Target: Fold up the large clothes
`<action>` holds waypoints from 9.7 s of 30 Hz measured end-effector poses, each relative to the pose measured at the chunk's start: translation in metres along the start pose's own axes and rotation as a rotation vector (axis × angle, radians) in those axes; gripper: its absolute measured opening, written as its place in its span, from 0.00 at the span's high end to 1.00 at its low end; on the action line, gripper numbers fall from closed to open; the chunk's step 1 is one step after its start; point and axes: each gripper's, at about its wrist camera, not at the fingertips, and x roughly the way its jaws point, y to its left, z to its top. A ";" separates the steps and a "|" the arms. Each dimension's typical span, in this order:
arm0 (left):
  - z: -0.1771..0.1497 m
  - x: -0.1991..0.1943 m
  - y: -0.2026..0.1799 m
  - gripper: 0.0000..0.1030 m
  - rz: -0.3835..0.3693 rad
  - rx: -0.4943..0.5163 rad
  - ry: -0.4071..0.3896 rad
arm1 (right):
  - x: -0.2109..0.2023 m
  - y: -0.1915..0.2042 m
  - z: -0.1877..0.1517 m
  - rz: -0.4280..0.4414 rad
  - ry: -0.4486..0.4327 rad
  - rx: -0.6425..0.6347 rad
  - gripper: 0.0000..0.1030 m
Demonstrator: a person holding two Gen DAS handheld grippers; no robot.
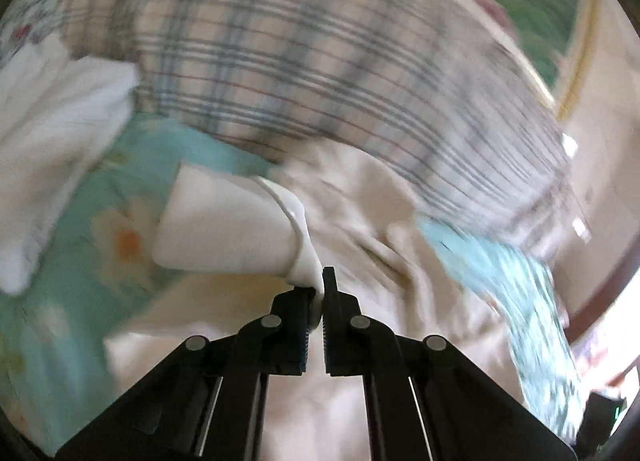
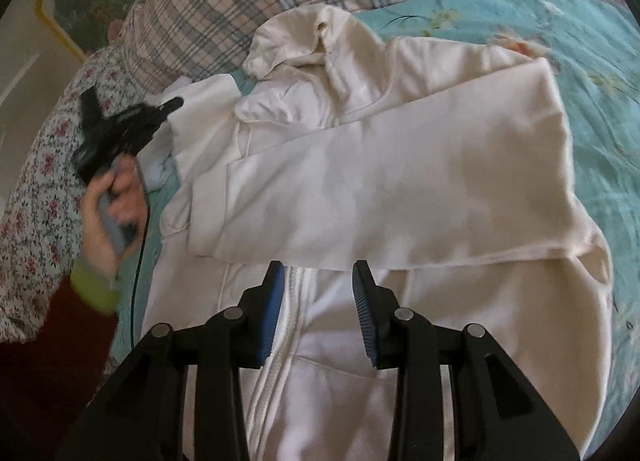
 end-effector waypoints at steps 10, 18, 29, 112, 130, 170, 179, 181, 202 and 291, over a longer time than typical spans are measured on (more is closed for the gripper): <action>-0.125 0.043 -0.139 0.97 -0.135 0.148 0.207 | -0.050 -0.058 -0.009 -0.077 -0.119 0.178 0.65; -0.179 0.077 -0.149 0.90 -0.125 0.166 0.378 | -0.053 -0.069 0.000 -0.114 -0.124 0.189 0.58; -0.177 -0.062 -0.050 0.64 0.179 0.140 0.215 | 0.035 0.023 0.032 -0.144 -0.028 -0.148 0.32; 0.107 0.167 0.061 0.35 0.188 -0.076 0.182 | 0.152 0.038 0.299 -0.140 -0.184 -0.268 0.53; 0.083 0.092 0.001 0.94 0.017 0.144 0.039 | 0.079 0.024 0.256 -0.049 -0.243 -0.250 0.96; -0.149 0.025 -0.043 0.78 -0.257 -0.009 0.412 | 0.042 0.049 0.089 0.046 -0.027 -0.517 0.98; -0.104 0.050 -0.039 0.75 -0.215 -0.098 0.293 | -0.020 0.040 0.073 0.129 -0.099 -0.474 0.98; -0.111 0.041 -0.026 0.69 -0.191 -0.119 0.277 | -0.019 0.037 0.061 0.178 -0.077 -0.451 0.98; -0.102 0.031 0.019 0.29 -0.193 -0.285 0.378 | 0.005 -0.051 0.056 -0.033 -0.062 0.031 0.55; -0.264 -0.234 0.144 0.22 0.000 -0.355 0.278 | -0.143 -0.133 -0.117 -0.216 -0.138 0.277 0.45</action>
